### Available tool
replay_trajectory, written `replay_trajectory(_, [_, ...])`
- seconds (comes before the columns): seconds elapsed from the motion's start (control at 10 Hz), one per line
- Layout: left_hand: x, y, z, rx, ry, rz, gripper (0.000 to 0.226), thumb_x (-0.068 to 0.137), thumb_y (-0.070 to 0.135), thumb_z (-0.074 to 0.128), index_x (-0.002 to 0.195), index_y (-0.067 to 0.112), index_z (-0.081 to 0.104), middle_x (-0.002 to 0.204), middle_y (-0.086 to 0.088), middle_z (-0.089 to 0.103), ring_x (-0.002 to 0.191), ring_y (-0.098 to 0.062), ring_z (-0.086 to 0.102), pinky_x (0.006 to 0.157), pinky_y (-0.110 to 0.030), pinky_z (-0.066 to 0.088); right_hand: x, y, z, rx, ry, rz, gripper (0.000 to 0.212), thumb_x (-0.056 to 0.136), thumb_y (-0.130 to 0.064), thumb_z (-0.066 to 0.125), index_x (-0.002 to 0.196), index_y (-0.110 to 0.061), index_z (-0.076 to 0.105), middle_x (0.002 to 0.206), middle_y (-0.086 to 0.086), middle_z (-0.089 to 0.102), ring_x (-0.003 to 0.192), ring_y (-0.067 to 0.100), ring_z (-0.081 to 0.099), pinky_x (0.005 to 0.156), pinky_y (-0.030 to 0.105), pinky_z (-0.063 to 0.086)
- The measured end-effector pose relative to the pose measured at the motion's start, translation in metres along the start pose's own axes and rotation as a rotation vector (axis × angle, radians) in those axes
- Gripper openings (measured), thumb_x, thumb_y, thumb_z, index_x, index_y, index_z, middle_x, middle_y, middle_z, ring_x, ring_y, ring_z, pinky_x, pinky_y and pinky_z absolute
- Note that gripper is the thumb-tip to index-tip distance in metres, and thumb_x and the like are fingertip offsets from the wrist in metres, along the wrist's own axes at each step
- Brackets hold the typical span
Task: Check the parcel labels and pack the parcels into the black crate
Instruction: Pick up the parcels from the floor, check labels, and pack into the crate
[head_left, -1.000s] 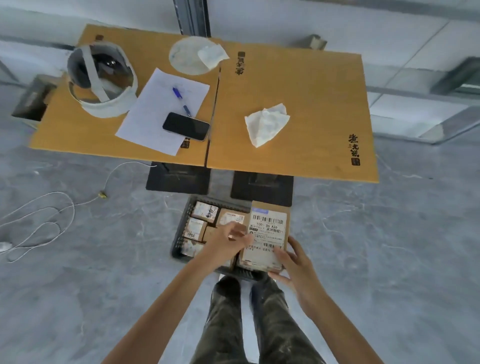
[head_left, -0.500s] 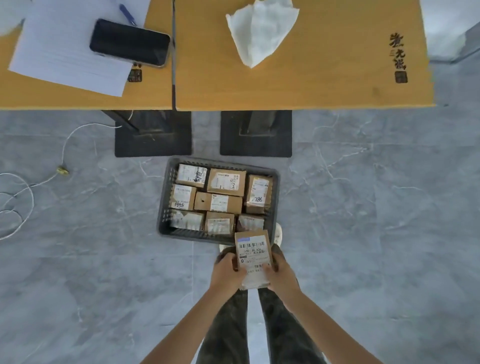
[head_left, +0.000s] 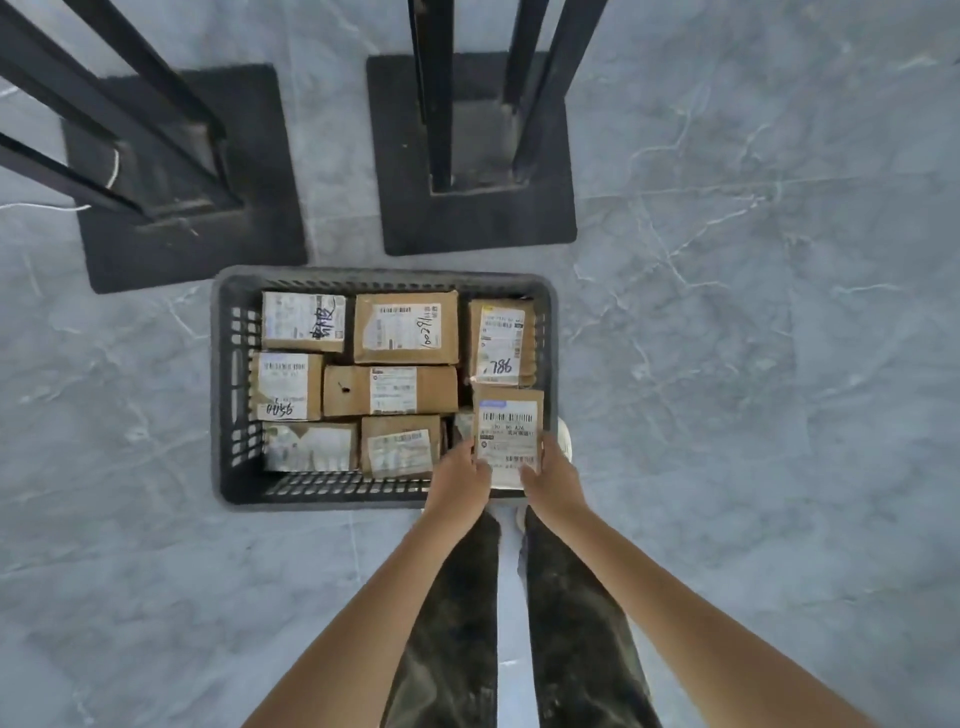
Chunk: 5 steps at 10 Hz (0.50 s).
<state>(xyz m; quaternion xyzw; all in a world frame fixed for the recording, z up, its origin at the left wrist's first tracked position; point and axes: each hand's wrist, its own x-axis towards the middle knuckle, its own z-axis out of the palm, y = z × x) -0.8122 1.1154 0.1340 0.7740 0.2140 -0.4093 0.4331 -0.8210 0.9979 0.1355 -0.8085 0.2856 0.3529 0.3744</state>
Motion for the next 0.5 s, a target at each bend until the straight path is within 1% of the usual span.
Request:
replay_trajectory(0.1, [0.05,-0.015,0.015,0.045,-0.076,-0.02,0.041,0.096,0.015,0.039,0.137,0.022,0.039,0.132,-0.002,0.055,0.103,-0.013,0.056,0.064,-0.011,0.039,0.044,0.014,0.025,-0.104,-0.089,-0.049,0.059,0.095,-0.007,0.045,0.147,-0.019,0.019,0.138,0.006,0.049,0.11,0.017,0.056,0.071,0.014,0.047])
replay_trajectory(0.2, [0.087,-0.03,0.032,0.07,-0.161,-0.061,0.048,0.094,0.004,0.035,0.14,0.018,0.041,0.137,-0.007,0.051,0.107,-0.02,0.058,0.074,-0.022,0.049,0.076,0.031,0.049,-0.205,-0.261,0.01,0.071,0.092,-0.005,0.045,0.15,-0.018,0.007,0.146,0.014,0.033,0.118,0.027,0.05,0.084,0.027,0.051])
replay_trajectory(0.3, [0.102,-0.045,0.056,0.12,-0.248,-0.09,0.05,0.095,0.001,0.035,0.143,0.013,0.035,0.144,-0.012,0.041,0.129,-0.026,0.044,0.103,-0.036,0.041,0.09,0.052,0.064,-0.388,-0.335,-0.005,0.07,0.093,-0.009,0.047,0.151,-0.013,0.007,0.156,0.013,0.011,0.143,0.034,0.016,0.115,0.043,0.028])
replay_trajectory(0.4, [0.108,-0.056,0.067,0.214,-0.297,-0.041,0.057,0.092,-0.003,0.041,0.146,0.012,0.029,0.15,-0.009,0.033,0.136,-0.025,0.035,0.106,-0.029,0.032,0.094,0.068,0.064,-0.487,-0.435,-0.044,0.072,0.092,-0.005,0.045,0.151,-0.01,0.005,0.158,0.012,0.004,0.146,0.033,0.005,0.119,0.042,0.02])
replay_trajectory(0.5, [0.099,-0.055,0.06,0.236,-0.309,-0.012,0.062,0.088,-0.01,0.039,0.145,0.014,0.03,0.149,-0.007,0.035,0.133,-0.024,0.037,0.098,-0.022,0.033,0.087,0.075,0.048,-0.467,-0.469,-0.043,0.059,0.092,-0.007,0.044,0.146,-0.008,0.019,0.152,0.014,0.023,0.136,0.032,0.031,0.111,0.038,0.035])
